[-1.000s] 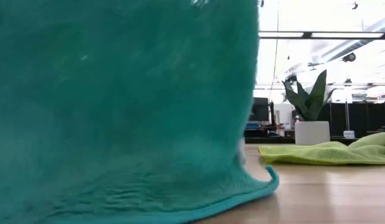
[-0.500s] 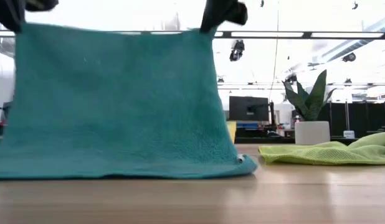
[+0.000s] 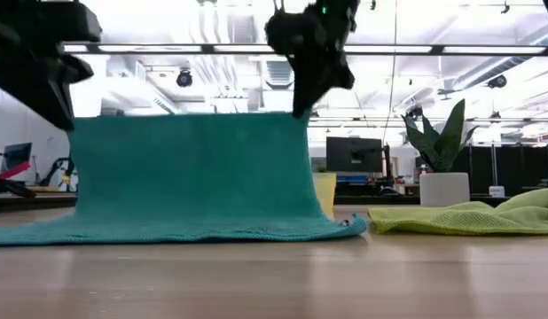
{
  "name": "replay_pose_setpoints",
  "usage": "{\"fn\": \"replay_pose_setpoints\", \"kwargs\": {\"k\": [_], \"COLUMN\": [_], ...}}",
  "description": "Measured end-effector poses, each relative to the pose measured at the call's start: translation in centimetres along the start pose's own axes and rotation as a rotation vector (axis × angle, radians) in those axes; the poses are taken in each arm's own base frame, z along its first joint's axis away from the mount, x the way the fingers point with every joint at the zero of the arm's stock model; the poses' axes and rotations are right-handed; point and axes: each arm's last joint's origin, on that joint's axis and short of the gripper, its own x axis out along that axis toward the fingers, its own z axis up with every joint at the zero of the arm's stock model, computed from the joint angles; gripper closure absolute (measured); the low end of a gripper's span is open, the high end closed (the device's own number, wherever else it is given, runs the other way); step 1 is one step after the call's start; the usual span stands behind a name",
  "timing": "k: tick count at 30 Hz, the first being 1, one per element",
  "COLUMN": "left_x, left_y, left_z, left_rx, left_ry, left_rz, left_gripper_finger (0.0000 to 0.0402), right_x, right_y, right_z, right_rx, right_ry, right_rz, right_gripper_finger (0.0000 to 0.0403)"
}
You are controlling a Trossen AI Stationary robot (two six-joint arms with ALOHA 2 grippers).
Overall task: Fold microfiber towels
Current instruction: Fold the blue microfiber cloth
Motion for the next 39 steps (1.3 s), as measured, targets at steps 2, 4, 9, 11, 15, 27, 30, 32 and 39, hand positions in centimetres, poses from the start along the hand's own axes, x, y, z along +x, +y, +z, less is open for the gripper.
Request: {"fn": "replay_pose_setpoints", "kwargs": {"k": [2, 4, 9, 11, 15, 27, 30, 32, 39], "left_x": [0.5, 0.8, 0.5, 0.1, -0.3, 1.4, 2.1, 2.6, 3.9], "left_y": [0.1, -0.1, -0.7, -0.8, -1.3, -3.3, -4.0, -4.4, -5.3], "left_z": [-0.2, -0.1, 0.6, 0.9, 1.5, 1.8, 1.9, 2.0, 1.6], "left_rx": [-0.013, -0.027, -0.094, -0.151, -0.219, -0.232, -0.222, -0.219, -0.177], "left_ry": [0.001, 0.007, -0.002, 0.002, -0.002, 0.124, 0.137, 0.148, 0.236], "left_rz": [-0.001, -0.025, -0.136, -0.174, -0.261, -0.353, -0.35, -0.352, -0.366], "left_gripper_finger": [0.0401, 0.0401, 0.0401, 0.0401, 0.0401, 0.0401, 0.0401, 0.0401, 0.0401], "right_x": [0.8, 1.3, 1.0, 0.6, -0.1, 2.4, 3.1, 3.4, 3.8], "right_y": [0.0, 0.1, 1.6, 2.4, 3.9, 6.5, 6.8, 6.8, 6.9], "right_z": [-0.4, -0.6, -1.7, -2.1, -3.1, -7.9, -8.5, -8.7, -8.7], "right_rx": [0.038, 0.068, 0.059, 0.038, 0.0, -0.115, -0.124, -0.125, -0.122], "right_ry": [0.008, 0.024, 0.083, 0.096, 0.136, 0.204, 0.191, 0.186, 0.162], "right_rz": [0.016, 0.043, 0.133, 0.171, 0.255, 0.257, 0.274, 0.28, 0.295], "right_gripper_finger": [0.0394, 0.0394, 0.0394, 0.0394, 0.0394, 0.0394, 0.0394, 0.0394, 0.0394]}}
